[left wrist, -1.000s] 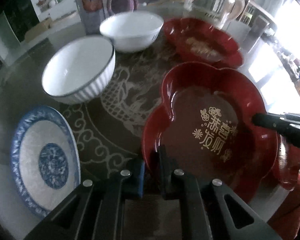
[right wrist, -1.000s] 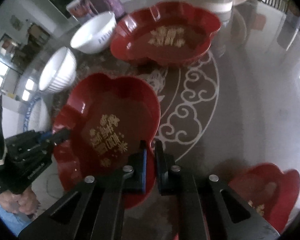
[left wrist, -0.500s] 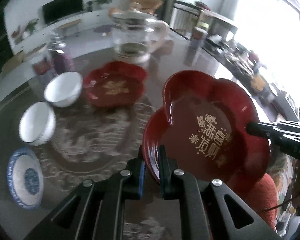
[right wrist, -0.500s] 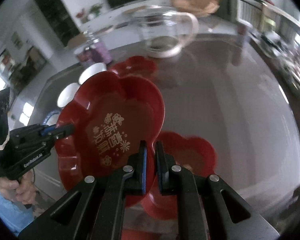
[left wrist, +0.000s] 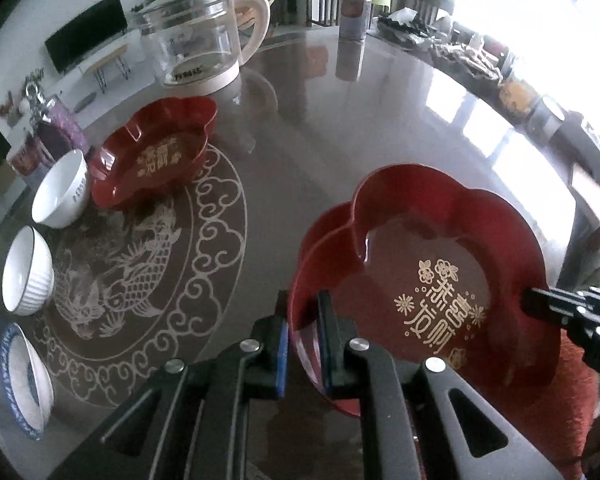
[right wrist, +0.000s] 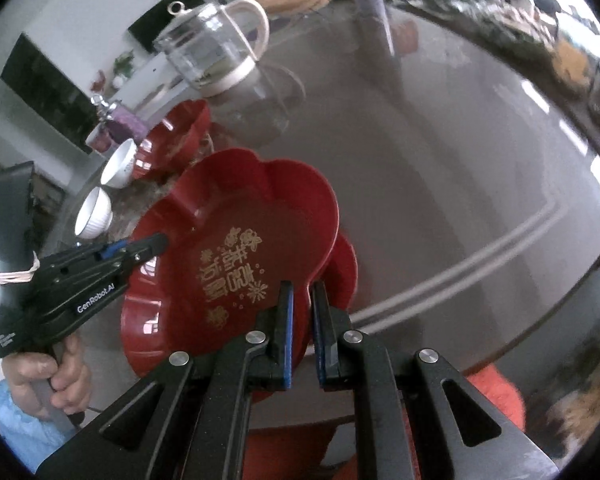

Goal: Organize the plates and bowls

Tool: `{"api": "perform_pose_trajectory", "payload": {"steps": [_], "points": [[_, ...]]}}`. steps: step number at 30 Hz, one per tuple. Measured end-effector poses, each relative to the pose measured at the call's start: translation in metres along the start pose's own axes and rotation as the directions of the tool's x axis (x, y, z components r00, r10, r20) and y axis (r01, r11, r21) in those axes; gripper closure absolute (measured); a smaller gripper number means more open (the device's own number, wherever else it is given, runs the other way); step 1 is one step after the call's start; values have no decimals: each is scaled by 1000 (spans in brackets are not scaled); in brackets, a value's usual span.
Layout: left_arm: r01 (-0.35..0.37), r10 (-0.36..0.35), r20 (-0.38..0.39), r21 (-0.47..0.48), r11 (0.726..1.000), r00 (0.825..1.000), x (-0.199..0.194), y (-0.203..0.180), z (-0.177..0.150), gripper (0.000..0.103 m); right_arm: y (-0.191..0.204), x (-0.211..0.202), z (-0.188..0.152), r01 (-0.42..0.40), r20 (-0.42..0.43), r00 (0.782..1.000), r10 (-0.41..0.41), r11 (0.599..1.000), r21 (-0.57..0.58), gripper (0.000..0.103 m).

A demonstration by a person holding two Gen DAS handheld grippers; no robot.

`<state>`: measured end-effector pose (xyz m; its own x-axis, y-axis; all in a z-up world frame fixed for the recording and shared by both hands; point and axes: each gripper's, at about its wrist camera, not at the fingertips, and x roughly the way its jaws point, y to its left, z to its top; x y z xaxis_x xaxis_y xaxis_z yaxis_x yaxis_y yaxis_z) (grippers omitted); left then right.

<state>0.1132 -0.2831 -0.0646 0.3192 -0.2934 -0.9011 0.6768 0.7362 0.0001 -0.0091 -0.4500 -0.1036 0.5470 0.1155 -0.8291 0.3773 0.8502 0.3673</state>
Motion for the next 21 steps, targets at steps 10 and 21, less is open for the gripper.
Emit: {"api": "perform_pose_trajectory", "payload": {"steps": [10, 21], "points": [[-90, 89, 18, 72, 993, 996, 17, -11, 14, 85, 5, -1, -8, 48, 39, 998, -47, 999, -15, 93], [-159, 154, 57, 115, 981, 986, 29, -17, 29, 79, 21, 4, -31, 32, 9, 999, -32, 997, -64, 82]]}}
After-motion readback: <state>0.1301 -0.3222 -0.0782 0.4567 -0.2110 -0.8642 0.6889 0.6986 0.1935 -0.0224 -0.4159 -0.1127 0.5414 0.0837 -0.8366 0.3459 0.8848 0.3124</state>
